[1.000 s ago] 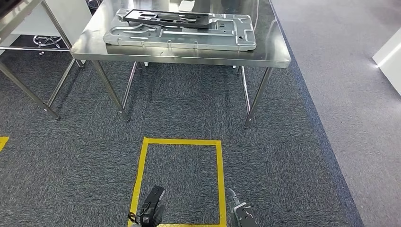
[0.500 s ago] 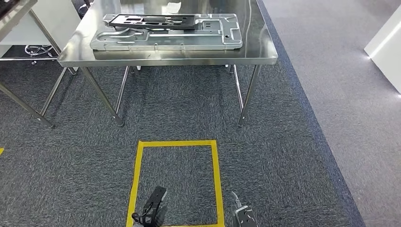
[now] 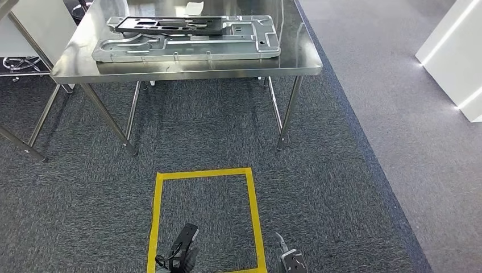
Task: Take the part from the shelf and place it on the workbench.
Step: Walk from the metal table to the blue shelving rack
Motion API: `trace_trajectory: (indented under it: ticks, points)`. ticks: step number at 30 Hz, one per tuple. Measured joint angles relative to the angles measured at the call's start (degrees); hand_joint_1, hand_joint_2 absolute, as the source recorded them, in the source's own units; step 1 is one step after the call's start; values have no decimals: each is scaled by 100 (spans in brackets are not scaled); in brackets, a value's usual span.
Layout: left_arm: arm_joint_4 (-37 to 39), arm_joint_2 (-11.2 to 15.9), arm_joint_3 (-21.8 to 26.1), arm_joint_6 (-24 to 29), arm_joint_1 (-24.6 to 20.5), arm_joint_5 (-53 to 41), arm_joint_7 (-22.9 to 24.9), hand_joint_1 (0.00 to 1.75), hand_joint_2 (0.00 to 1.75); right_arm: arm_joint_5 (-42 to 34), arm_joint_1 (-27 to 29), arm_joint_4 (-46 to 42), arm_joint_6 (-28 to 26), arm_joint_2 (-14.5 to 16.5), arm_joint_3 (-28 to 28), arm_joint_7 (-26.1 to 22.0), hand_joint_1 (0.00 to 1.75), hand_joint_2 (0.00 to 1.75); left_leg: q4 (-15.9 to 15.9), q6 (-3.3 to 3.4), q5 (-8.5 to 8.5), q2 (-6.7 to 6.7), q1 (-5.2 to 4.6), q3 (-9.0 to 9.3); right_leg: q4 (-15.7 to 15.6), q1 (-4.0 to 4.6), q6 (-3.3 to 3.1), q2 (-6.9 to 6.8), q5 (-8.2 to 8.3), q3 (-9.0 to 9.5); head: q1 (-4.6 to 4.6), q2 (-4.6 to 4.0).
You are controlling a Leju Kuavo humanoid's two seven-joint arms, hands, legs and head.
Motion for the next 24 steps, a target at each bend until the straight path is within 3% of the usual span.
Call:
trace_trajectory:
  ticks: [3, 4, 5, 6, 8, 10, 13, 15, 18, 19, 20, 21, 23, 24]
  points:
    - [0, 1, -1, -2, -1, 2, 18, 0, 0, -1, 1, 8, -2, -7, 1, -8, 0, 0, -8, 36, 4, 72, -5, -10, 1022, -31, 71, -108, -500, -500, 33, 0]
    - [0, 4, -1, -3, 2, 3, 24, 0, 0, -1, 5, 13, -2, -9, 1, -8, 0, 0, -7, 37, 2, 95, -8, -12, 1252, -41, 81, -119, -549, -619, 32, 0]
    - [0, 6, -1, -4, 3, 3, 28, 0, 0, -1, 8, 17, -2, -11, 1, -8, 0, 0, -7, 36, 0, 115, -9, -10, 1281, -47, 83, -128, -490, -640, 33, 0]
    - [0, 6, -1, -5, 2, 5, 30, 0, 0, -1, 10, 20, -2, -11, 2, -8, 0, 0, -7, 33, -3, 131, -10, -3, 1074, -50, 73, -141, -330, -539, 34, 0]
    - [0, 6, -1, -8, -3, 14, 30, 0, 0, -1, 0, 21, -2, -11, 4, -8, 0, 0, -7, 13, -16, 157, -15, 21, 279, -31, 16, -220, 40, -134, 35, 0]
    - [0, 7, -1, -19, -7, 26, 33, 0, 0, -1, -15, 21, -1, -11, 11, -11, 0, 0, -5, -36, -30, 180, -28, 32, -242, 13, -53, -290, 196, 120, 32, 0]
    - [0, 10, -1, -45, -12, 41, 44, 0, 0, -1, -19, 23, 0, -11, 23, -15, 0, 0, -21, -140, -45, 225, -25, 49, -345, 32, -135, -247, 216, 146, 28, 0]
    - [0, 14, -1, -53, -19, 57, 47, 0, 0, -1, -31, 24, -1, -10, 42, -17, 0, 0, 172, -196, -198, 182, -18, -15, -423, -1, -203, -205, 257, 188, 14, 0]
    - [0, 28, -1, -53, -11, 69, 64, 0, 0, -1, -53, 39, 4, -10, 72, -16, 0, 0, 1173, -240, -713, 83, -9, -472, -448, -4, -265, -150, 269, 205, -28, 0]
    - [0, 35, -1, -53, -4, 69, 70, 0, 0, -1, -54, 48, 5, -10, 75, -15, 0, 0, 1446, -250, -790, 74, -8, -608, -439, 0, -269, -124, 266, 202, -34, 0]
    - [0, 41, -1, -52, 0, 69, 73, 0, 0, -1, -53, 56, 8, -11, 77, -15, 0, 0, 1524, -256, -753, 71, -6, -655, -426, 2, -268, -94, 260, 200, -36, 0]
    - [0, 46, -1, -53, 1, 69, 73, 0, 0, -1, -53, 63, 9, -11, 78, -15, 0, 0, 1382, -257, -609, 70, -4, -597, -410, 1, -261, -61, 252, 200, -41, 0]
    - [0, 52, -1, -54, -7, 69, 73, 0, 0, -1, -54, 71, 13, -11, 81, -15, 0, 0, 672, -240, -220, 39, 4, -267, -361, -3, -228, 3, 223, 200, -45, 0]
    - [0, 52, -1, -55, -12, 69, 74, 0, 0, -1, -55, 73, 13, -12, 82, -15, 0, 0, 348, -223, -106, 3, 5, -117, -320, 7, -200, 26, 203, 187, -46, 0]
